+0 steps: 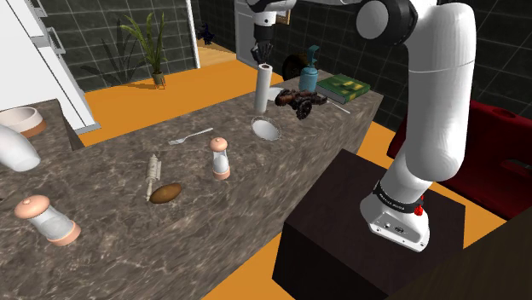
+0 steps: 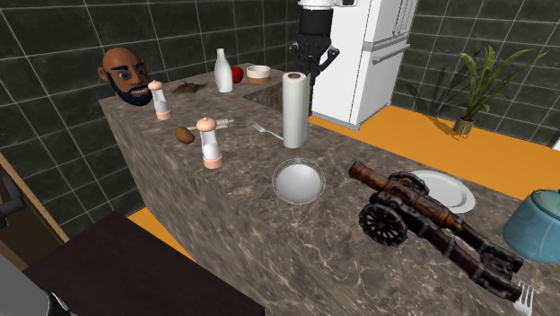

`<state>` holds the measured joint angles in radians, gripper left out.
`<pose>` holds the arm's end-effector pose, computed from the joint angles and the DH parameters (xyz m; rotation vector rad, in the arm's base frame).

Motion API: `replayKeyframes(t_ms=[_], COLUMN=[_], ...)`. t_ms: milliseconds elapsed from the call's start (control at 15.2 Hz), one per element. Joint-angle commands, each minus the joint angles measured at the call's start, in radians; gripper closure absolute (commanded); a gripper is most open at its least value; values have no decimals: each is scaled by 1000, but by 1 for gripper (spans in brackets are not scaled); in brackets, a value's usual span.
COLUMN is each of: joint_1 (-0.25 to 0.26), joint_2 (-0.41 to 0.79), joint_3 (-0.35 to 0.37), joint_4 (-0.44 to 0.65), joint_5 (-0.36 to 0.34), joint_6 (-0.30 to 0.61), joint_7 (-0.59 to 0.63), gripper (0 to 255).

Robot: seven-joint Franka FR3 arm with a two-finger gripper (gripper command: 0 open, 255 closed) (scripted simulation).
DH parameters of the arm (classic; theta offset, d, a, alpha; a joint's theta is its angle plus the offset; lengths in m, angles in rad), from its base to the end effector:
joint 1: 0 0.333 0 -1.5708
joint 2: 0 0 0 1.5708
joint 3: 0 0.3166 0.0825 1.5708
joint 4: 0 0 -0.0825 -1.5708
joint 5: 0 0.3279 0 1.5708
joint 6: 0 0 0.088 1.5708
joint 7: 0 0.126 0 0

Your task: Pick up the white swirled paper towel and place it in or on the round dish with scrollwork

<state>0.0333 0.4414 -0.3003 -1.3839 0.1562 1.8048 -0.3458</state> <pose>0.6211 -0.1183 0.4627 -3.1153 -0.1084 -0.0102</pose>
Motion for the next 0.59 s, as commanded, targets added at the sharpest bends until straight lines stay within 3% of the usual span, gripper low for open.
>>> replayKeyframes(t_ms=[0, 528], joint_1=[2, 5], joint_2=[1, 18], joint_3=[1, 5], joint_4=[-26, -108], joint_5=[1, 9], joint_6=[27, 126], joint_7=[-2, -10], gripper=[255, 255])
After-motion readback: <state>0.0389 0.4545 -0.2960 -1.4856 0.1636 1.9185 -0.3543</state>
